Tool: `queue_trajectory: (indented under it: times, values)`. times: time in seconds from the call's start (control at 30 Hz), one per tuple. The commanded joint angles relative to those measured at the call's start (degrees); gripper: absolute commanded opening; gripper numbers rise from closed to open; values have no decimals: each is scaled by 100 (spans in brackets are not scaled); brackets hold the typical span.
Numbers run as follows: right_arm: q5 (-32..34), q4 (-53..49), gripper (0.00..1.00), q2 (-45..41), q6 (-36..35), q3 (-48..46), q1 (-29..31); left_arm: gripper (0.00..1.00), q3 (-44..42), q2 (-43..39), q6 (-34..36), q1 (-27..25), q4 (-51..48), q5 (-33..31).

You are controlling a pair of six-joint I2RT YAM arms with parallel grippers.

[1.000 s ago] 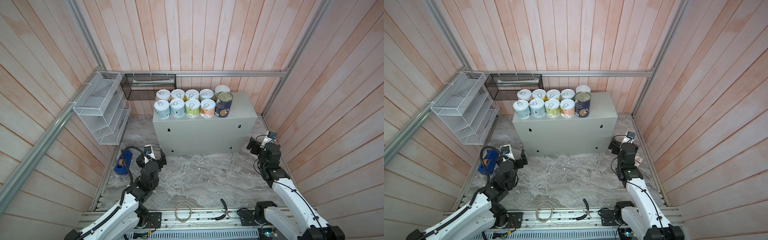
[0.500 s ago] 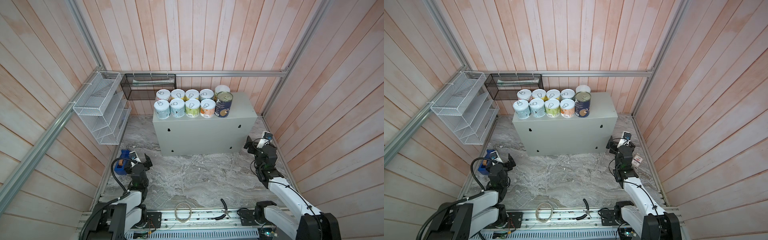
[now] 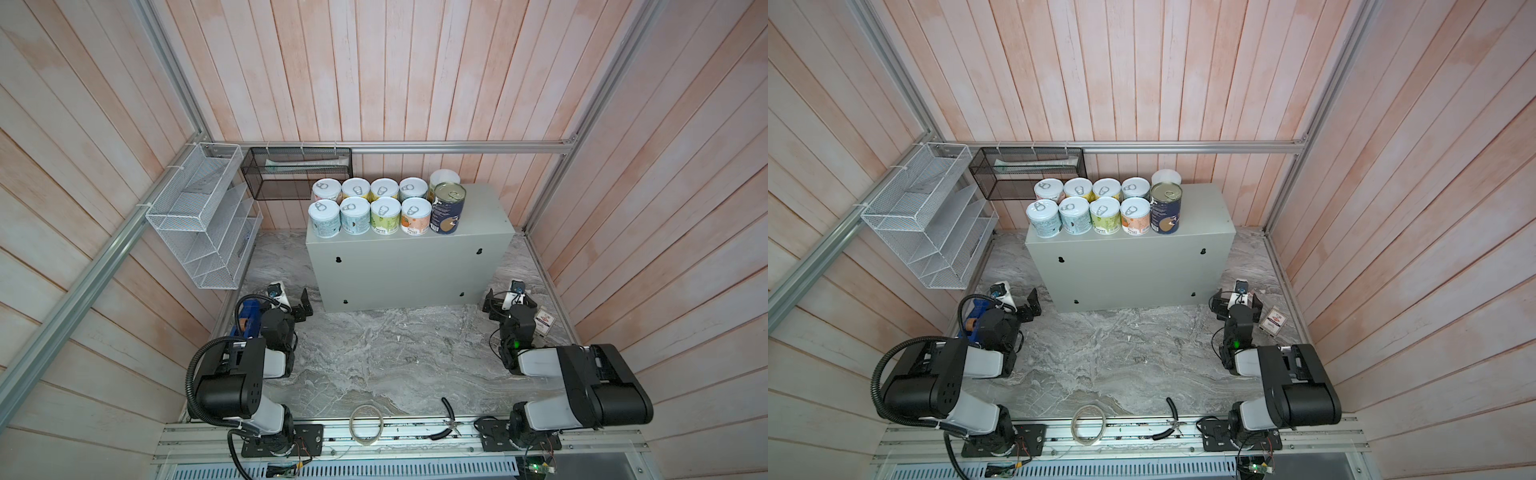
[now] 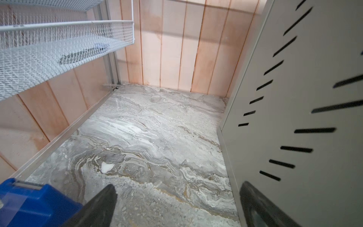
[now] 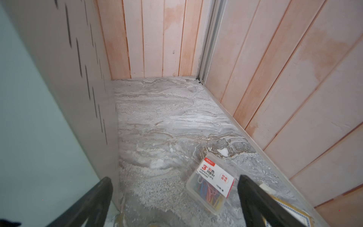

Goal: Place and organize the canned foods onto the counter

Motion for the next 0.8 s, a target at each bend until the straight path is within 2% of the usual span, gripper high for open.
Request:
queue_trajectory:
  times: [0.0, 0.07, 0.1, 0.2, 0.53, 0.63, 0.7, 0.77]
  values:
    - [-497, 1838, 98, 476, 0, -233, -211, 100, 92, -17, 87, 20, 67, 179]
    - [-716, 340, 98, 120, 143, 259, -327, 100, 75, 8, 87, 14, 133, 168]
    - [-931, 54, 98, 37, 194, 310, -423, 100, 75, -7, 83, 14, 102, 166]
    - [-878, 379, 98, 139, 273, 232, -465, 100, 83, -8, 87, -12, 96, 127]
    - [-794, 311, 98, 68, 131, 207, -376, 100, 125, -1, 156, -47, 45, 78]
    - [-794, 309, 98, 69, 127, 207, -376, 100, 283, 52, 440, -295, -201, -253]
    - [-793, 307, 98, 68, 126, 214, -373, 100, 299, 61, 366, -160, -223, 10]
    - [-794, 285, 98, 78, 127, 224, -377, 100, 296, 58, 369, -171, -214, -11]
